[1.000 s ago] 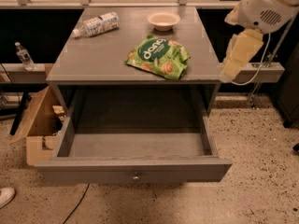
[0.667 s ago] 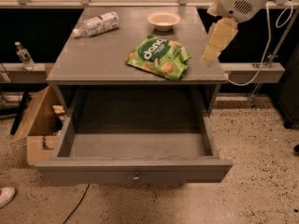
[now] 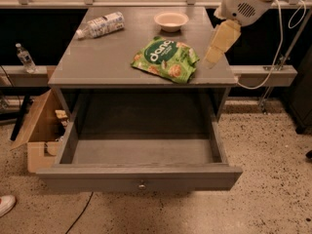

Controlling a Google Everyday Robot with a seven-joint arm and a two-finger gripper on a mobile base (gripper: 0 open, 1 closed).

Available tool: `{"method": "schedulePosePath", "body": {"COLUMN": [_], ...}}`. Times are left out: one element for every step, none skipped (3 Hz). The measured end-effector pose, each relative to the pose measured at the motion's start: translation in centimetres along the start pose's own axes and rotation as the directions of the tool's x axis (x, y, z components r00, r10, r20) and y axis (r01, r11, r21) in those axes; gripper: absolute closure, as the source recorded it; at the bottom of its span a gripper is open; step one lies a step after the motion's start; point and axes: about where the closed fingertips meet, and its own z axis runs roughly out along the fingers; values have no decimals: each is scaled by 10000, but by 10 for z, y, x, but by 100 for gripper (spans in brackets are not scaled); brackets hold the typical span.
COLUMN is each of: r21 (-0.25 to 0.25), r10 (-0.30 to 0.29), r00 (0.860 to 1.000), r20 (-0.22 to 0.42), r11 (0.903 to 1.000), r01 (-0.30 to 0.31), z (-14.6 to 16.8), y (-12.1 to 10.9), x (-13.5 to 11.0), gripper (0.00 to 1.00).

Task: Place green rice chip bag into top drawer

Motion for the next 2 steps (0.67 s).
{"method": "schedulePosePath", "body": {"r21": [-69,-328], "r10": [935,1866], "r00": [9955,9824], "r20": [120,91], "r11": [9956,9820], "r01": [-935,-1862], "z": [38,79], "y": [-26,-46], "x": [-6,-13], "gripper": [0,0]}}
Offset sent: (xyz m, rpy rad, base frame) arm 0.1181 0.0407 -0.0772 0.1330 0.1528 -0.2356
